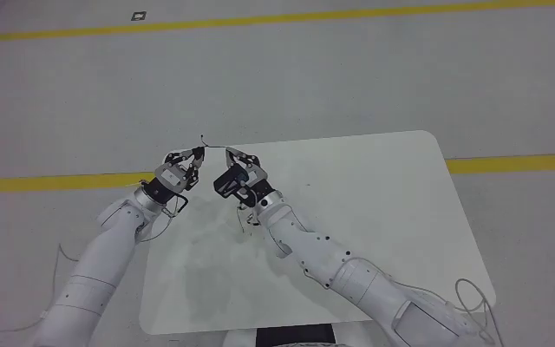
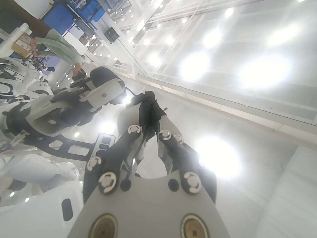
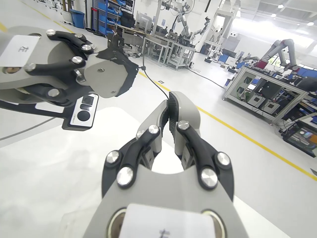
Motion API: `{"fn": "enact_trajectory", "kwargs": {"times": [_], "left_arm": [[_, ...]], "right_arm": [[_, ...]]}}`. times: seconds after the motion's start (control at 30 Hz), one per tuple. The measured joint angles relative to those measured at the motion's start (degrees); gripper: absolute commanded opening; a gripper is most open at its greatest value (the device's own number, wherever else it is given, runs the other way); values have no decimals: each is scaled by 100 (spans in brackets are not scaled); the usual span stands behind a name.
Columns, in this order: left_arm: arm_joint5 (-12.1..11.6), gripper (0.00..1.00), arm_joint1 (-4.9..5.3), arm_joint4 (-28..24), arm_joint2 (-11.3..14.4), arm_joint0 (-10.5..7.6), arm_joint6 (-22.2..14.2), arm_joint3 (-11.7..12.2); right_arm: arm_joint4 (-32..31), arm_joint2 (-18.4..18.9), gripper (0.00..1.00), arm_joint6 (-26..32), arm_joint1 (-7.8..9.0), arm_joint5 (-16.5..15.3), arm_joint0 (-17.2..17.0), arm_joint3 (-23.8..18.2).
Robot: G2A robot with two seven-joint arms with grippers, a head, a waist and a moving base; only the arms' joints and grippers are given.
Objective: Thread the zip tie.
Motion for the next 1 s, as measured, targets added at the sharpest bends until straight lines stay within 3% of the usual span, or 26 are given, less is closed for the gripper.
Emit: {"fn": "enact_trajectory", "kwargs": {"times": [1.0], "left_arm": [[0, 0, 0, 0, 0, 0, 0, 0]], "right_arm": [[0, 168, 0, 223, 390, 0, -211, -521]]}}
